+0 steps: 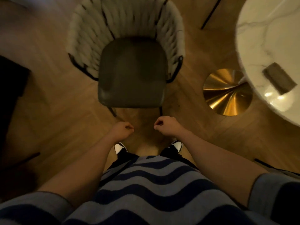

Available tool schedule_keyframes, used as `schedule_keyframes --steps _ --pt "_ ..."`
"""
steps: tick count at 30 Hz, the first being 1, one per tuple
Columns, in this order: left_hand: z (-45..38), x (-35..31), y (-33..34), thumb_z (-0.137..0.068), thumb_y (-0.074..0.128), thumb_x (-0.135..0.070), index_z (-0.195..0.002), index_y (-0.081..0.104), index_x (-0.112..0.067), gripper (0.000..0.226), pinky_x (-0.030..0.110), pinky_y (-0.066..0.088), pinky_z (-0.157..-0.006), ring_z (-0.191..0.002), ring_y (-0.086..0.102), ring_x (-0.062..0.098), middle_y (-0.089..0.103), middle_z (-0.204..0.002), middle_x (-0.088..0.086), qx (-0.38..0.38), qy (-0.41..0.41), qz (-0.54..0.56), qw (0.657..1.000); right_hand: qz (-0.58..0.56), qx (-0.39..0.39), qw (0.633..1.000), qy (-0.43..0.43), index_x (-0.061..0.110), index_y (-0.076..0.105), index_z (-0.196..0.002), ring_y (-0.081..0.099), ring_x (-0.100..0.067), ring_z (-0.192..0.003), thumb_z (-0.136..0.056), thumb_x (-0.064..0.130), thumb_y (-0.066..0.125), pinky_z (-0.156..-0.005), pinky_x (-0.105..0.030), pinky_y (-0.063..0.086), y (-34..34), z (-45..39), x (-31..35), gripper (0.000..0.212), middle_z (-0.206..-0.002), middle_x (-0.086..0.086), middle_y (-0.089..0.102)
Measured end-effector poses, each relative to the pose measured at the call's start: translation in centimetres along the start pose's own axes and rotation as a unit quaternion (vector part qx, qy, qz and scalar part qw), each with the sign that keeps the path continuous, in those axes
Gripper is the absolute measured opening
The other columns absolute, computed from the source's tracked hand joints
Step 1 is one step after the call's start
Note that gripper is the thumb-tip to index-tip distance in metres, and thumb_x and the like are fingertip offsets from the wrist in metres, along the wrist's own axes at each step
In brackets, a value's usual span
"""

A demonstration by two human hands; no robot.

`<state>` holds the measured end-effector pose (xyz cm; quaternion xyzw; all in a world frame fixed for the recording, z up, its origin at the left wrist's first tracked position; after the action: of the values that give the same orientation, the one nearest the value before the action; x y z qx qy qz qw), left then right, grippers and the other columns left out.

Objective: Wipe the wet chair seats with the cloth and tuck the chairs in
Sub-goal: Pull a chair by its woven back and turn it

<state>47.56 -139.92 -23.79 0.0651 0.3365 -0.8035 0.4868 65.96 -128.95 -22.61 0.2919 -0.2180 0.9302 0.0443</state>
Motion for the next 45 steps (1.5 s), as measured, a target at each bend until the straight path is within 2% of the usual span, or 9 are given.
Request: schedule_keyframes --steps 10,13,16,20,23,28,34,41,45 --pt "0.7 16.3 -12.2 -0.097 0.057 -0.024 -0.113 0.066 -0.012 0.023 0.029 0.048 -0.071 -0.083 0.057 0.017 0.066 -0.105 0.009 0.005 -0.038 -0.025 0.999 0.011 -0.037 0.999 0.032 0.019 0.072 -0.112 0.065 -0.019 -0.106 -0.099 0.029 0.064 -0.096 -0.040 0.056 8.3 -6.4 12.9 0.018 -0.115 -0.002 0.068" --pt "-0.2 18.7 -15.8 -0.097 0.057 -0.025 -0.115 0.066 -0.010 0.026 0.033 0.051 -0.080 -0.099 0.062 0.027 0.066 -0.109 0.011 0.005 -0.041 -0.057 0.998 -0.013 -0.049 0.998 0.045 0.019 0.073 -0.111 0.066 -0.021 -0.105 -0.097 0.028 0.066 -0.096 -0.041 0.057 9.5 -7.8 15.6 0.018 -0.113 -0.003 0.070" --pt "-1.7 19.6 -18.8 -0.097 0.057 -0.024 -0.115 0.067 -0.009 0.026 0.031 0.049 -0.078 -0.104 0.062 0.029 0.067 -0.112 0.012 0.005 -0.027 -0.073 0.997 -0.036 -0.054 0.997 0.048 0.017 0.072 -0.107 0.067 -0.021 -0.103 -0.097 0.025 0.066 -0.094 -0.042 0.058 10.1 -9.3 18.2 0.014 -0.109 -0.004 0.071" --pt "-4.6 19.3 -22.4 -0.097 0.057 -0.027 -0.113 0.067 -0.013 0.024 0.026 0.045 -0.074 -0.100 0.062 0.026 0.066 -0.103 0.008 0.015 -0.007 -0.104 0.994 -0.072 -0.059 0.995 0.047 0.023 0.068 -0.098 0.067 -0.019 -0.097 -0.098 0.024 0.064 -0.084 -0.035 0.059 9.4 -11.7 20.8 0.003 -0.104 -0.002 0.070" --pt "-7.4 18.3 -25.3 -0.097 0.057 -0.029 -0.111 0.067 -0.016 0.021 0.026 0.045 -0.073 -0.089 0.059 0.016 0.065 -0.106 0.003 0.029 0.015 -0.118 0.992 -0.105 -0.071 0.991 0.052 0.020 0.069 -0.104 0.067 -0.018 -0.094 -0.099 0.023 0.063 -0.073 -0.028 0.057 8.1 -13.7 22.2 0.009 -0.103 -0.002 0.069" --pt "-11.9 14.9 -29.5 -0.097 0.056 -0.027 -0.112 0.067 -0.017 0.021 0.027 0.045 -0.081 -0.095 0.057 0.014 0.063 -0.106 -0.001 0.025 0.049 -0.154 0.987 -0.155 -0.079 0.982 0.070 0.015 0.071 -0.109 0.068 -0.016 -0.091 -0.099 0.022 0.063 -0.067 -0.024 0.054 6.0 -17.5 24.4 0.015 -0.103 -0.004 0.070" --pt "-16.9 11.2 -34.4 -0.096 0.057 -0.027 -0.106 0.068 -0.019 0.017 0.031 0.048 -0.081 -0.092 0.060 0.016 0.066 -0.102 0.002 0.026 0.076 -0.175 0.981 -0.159 -0.072 0.982 0.076 0.020 0.069 -0.099 0.066 -0.019 -0.096 -0.099 0.022 0.062 -0.089 -0.037 0.057 2.8 -21.2 26.7 0.007 -0.093 0.001 0.068" --pt "-22.8 6.2 -39.3 -0.096 0.056 -0.024 -0.108 0.067 -0.020 0.017 0.027 0.043 -0.078 -0.092 0.057 0.013 0.063 -0.102 -0.001 0.072 0.131 -0.257 0.955 -0.178 -0.069 0.975 0.112 0.020 0.069 -0.106 0.067 -0.022 -0.104 -0.099 0.028 0.064 -0.094 -0.041 0.058 1.2 -25.0 28.4 0.012 -0.111 -0.004 0.070" --pt "-26.8 4.0 -42.8 -0.095 0.051 -0.017 -0.114 0.062 -0.022 0.023 0.029 0.049 -0.075 -0.090 0.059 0.016 0.062 -0.106 0.002 0.103 0.179 -0.381 0.901 -0.216 -0.093 0.962 0.135 0.016 0.071 -0.112 0.064 -0.019 -0.103 -0.099 0.028 0.064 -0.089 -0.036 0.055 0.6 -28.2 30.5 0.019 -0.113 -0.003 0.069"
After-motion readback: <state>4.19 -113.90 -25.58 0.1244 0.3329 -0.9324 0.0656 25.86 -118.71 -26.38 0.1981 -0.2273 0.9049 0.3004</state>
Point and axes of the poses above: each hand's wrist, its own z-axis away from the middle knuckle, its own y-axis out of the palm, x = y × z, the point moved 6 cm from there along -z, towards the middle knuckle
